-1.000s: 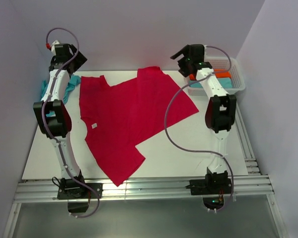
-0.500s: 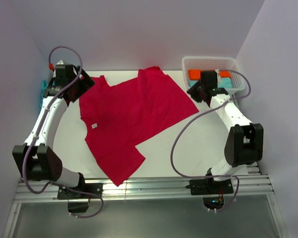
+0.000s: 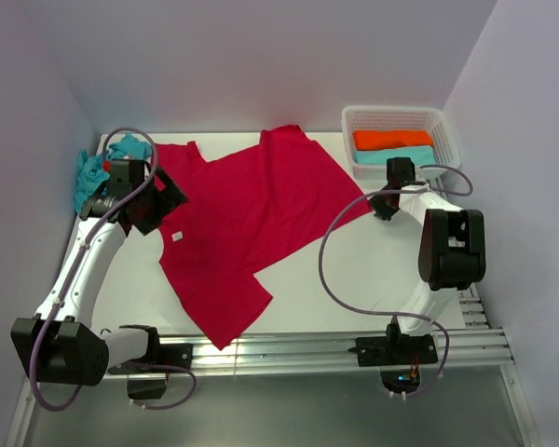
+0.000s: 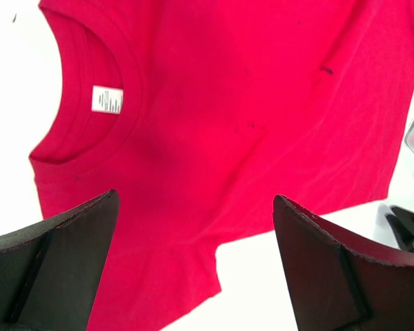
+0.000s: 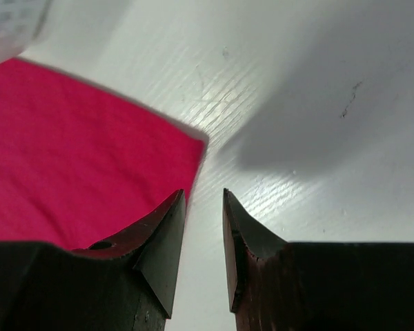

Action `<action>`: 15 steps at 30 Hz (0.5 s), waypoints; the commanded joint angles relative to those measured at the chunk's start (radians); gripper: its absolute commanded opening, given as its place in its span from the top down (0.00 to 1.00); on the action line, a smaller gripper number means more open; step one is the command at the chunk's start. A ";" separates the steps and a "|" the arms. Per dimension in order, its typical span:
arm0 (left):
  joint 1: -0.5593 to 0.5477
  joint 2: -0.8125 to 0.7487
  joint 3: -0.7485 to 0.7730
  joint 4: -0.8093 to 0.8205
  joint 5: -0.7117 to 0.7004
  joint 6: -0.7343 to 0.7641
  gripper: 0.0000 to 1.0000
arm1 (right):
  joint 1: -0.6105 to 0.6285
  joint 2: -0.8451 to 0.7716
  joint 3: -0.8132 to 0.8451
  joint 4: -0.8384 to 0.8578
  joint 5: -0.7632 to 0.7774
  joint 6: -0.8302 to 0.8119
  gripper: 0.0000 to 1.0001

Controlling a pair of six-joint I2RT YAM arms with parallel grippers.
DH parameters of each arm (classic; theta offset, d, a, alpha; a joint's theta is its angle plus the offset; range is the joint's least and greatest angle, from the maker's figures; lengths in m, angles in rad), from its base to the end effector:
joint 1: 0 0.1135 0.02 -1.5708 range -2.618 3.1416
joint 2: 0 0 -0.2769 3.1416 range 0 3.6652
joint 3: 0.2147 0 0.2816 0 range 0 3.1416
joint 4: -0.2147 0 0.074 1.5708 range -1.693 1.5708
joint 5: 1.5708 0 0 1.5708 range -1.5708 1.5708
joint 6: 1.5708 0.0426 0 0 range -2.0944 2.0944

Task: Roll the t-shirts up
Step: Flatten the tshirt

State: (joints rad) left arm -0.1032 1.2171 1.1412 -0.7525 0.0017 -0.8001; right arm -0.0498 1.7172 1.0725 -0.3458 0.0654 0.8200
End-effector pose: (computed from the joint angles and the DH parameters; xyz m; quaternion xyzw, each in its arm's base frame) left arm 0.2803 -0.0291 0.3263 -0.3179 0.8760 -0.1590 0.3260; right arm 0.3796 -0.0217 0.1726 0.4120 0.8646 0.0784 0.2768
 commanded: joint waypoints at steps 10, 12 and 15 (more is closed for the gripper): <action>-0.018 -0.082 -0.049 -0.100 0.070 -0.031 0.01 | -0.009 0.176 0.147 0.044 0.068 0.034 0.65; -0.024 -0.090 -0.057 -0.105 0.070 -0.036 0.01 | -0.009 0.185 0.164 0.036 0.070 0.044 0.65; -0.032 -0.087 -0.063 -0.114 0.084 -0.042 0.01 | -0.009 0.205 0.182 0.007 0.074 0.059 0.67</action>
State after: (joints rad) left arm -0.1257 1.1530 1.0836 -0.8474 0.0597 -0.8261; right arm -0.0513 1.9011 1.2087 -0.3225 0.0994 0.8516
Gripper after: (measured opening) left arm 0.987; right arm 0.342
